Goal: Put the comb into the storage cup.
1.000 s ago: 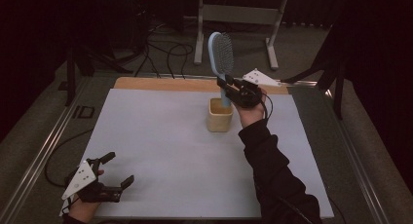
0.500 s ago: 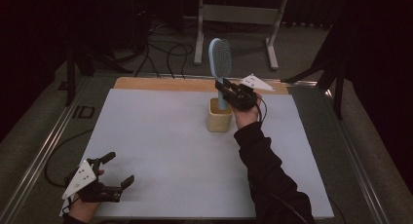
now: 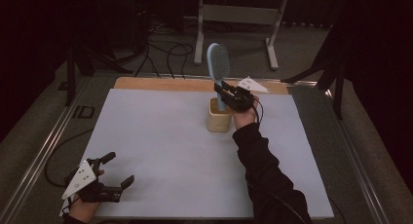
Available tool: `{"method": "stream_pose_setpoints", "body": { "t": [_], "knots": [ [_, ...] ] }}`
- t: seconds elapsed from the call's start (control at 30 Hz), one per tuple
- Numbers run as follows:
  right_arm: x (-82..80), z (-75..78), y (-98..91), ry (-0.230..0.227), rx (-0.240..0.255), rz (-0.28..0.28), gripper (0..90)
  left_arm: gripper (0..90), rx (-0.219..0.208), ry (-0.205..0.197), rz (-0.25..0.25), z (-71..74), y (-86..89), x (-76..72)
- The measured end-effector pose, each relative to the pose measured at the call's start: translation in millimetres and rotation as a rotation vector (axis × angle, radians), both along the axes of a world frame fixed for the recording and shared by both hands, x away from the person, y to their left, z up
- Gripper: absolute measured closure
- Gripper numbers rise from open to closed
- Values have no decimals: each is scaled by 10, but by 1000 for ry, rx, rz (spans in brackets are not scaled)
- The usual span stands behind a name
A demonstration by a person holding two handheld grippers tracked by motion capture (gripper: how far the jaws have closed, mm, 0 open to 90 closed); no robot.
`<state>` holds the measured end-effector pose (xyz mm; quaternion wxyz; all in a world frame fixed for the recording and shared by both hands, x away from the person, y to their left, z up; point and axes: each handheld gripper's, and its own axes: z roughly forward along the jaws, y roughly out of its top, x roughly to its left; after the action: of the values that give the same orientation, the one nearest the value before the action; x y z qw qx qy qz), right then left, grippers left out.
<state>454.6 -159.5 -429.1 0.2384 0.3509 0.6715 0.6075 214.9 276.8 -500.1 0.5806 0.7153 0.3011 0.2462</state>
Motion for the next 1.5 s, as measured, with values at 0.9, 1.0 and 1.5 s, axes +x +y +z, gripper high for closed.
{"method": "stream_pose_setpoints", "body": {
  "t": [0.9,1.0,1.5],
  "knots": [
    [-5,-205,-7,43,-64,-4,700,0,-2,6,-6,-8,-4,7],
    [-7,-209,-8,43,-66,1,700,0,-4,8,-6,-10,-5,8],
    [5,-252,0,63,-92,20,695,0,-1,8,-8,-11,-10,9]
  ]
}}
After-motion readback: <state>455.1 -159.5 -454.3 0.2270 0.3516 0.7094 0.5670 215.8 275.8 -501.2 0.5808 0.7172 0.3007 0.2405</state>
